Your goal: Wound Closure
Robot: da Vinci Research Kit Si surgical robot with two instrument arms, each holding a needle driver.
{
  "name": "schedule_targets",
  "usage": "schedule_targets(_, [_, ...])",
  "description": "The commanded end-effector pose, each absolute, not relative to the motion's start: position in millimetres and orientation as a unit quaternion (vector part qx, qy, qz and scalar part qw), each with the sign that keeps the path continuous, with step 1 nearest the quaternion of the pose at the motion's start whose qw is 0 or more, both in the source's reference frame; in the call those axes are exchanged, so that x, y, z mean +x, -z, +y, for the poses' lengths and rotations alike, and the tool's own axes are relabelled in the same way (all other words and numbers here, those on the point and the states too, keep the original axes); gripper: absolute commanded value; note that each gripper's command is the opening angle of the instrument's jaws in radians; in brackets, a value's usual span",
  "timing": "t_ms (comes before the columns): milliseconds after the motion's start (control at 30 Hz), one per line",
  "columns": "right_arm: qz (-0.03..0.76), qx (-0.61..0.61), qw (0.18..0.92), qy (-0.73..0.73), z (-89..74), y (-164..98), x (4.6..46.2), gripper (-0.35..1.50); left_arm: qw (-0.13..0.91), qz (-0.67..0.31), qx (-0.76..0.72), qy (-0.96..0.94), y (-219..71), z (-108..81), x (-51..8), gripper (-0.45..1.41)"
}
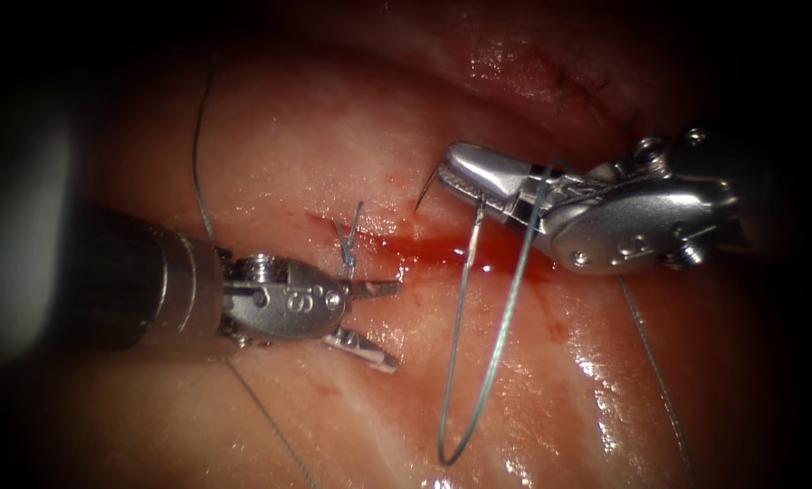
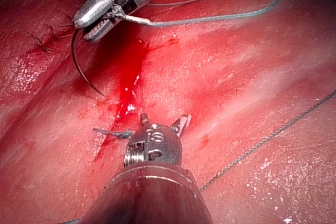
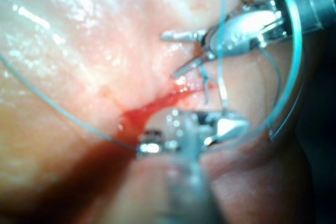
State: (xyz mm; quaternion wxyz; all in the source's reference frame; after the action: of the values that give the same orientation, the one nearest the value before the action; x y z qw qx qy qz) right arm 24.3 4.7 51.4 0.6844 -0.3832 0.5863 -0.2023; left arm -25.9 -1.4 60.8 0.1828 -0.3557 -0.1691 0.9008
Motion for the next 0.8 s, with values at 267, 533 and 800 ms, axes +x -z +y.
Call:
schedule_targets(267, [0.578,-0.387,0.688,0.206,5.1,-52.6,24.9,-0.35,0.183,-0.171,-0.356,-0.900,-61.3,-2.2,-26.4,0.36])
schedule_targets(533, [0.566,-0.389,0.695,0.212,5.3,-53.3,24.5,-0.35,0.183,-0.171,-0.356,-0.900,-61.3,-2.3,-26.4,0.34])
schedule_targets(800, [0.564,-0.390,0.696,0.214,5.1,-53.9,24.5,-0.35,0.183,-0.171,-0.356,-0.900,-61.2,-2.3,-26.3,0.34])
